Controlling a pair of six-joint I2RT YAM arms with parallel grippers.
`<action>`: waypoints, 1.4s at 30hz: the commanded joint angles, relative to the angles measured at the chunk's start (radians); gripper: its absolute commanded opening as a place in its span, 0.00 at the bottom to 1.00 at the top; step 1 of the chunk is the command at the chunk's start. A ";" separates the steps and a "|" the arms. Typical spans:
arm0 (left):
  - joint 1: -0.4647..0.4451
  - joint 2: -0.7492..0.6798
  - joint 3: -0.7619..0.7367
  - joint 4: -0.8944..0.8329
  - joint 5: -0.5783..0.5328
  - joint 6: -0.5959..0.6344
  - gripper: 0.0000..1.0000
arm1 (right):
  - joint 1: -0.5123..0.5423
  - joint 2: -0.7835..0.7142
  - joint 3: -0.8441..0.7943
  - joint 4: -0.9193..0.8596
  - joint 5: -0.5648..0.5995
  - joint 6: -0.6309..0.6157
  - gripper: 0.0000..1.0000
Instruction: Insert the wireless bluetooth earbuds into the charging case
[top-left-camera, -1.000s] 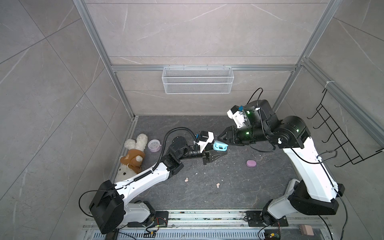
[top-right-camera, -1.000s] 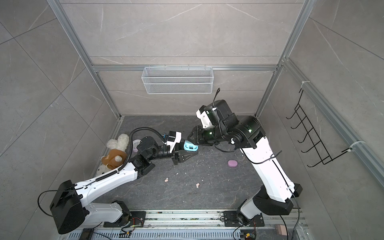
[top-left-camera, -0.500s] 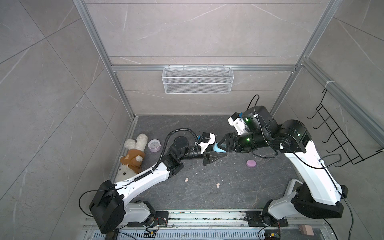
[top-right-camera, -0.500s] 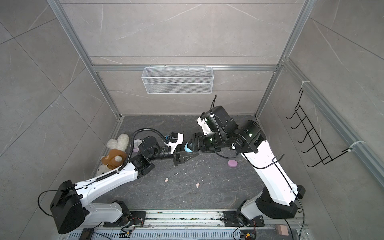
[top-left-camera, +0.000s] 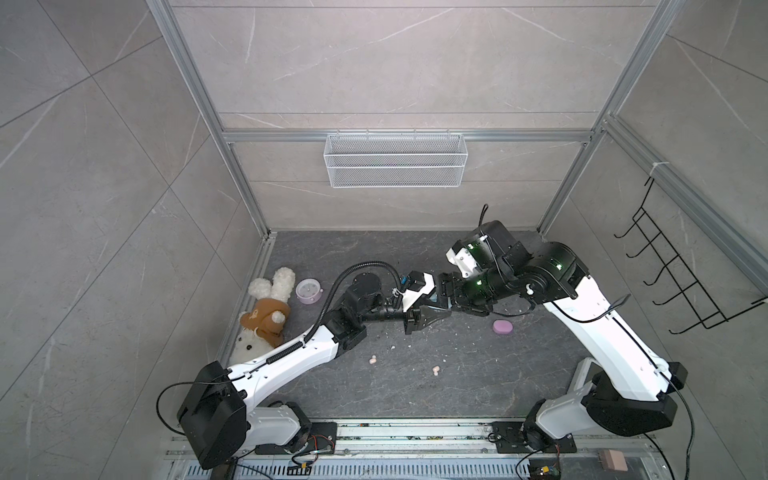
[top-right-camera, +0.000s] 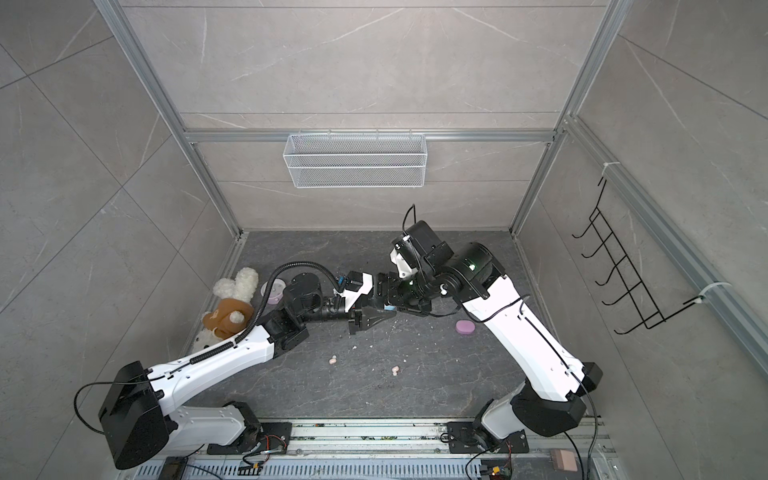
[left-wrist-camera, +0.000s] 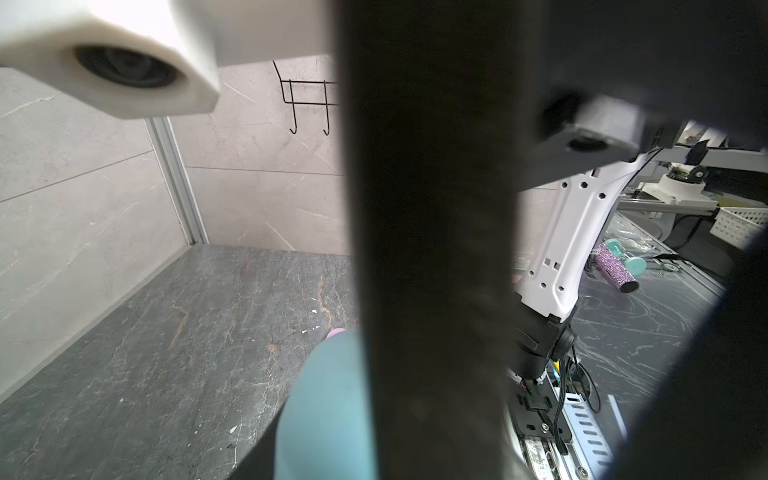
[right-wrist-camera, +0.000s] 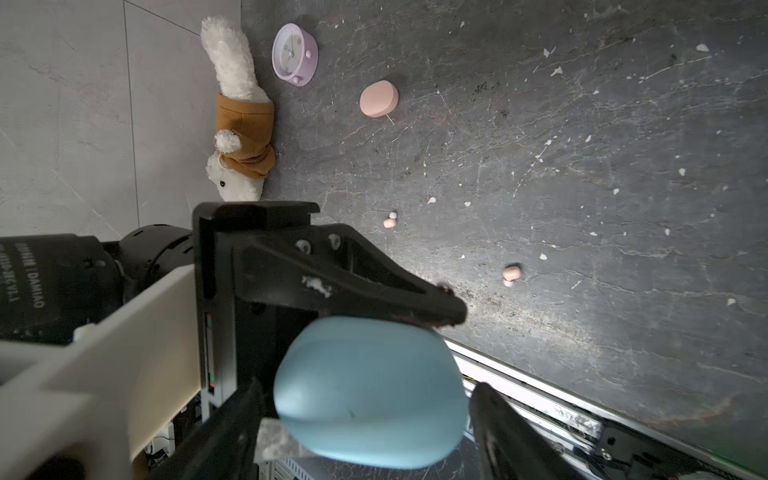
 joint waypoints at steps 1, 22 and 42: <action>-0.007 -0.038 0.037 0.019 -0.001 0.039 0.29 | -0.006 -0.008 -0.009 0.030 -0.016 0.020 0.79; -0.013 -0.044 0.042 0.004 -0.002 0.046 0.29 | -0.012 -0.005 -0.033 0.057 -0.053 0.015 0.55; -0.011 -0.155 -0.067 -0.171 -0.226 0.011 0.90 | -0.183 -0.107 -0.245 0.104 0.024 -0.047 0.51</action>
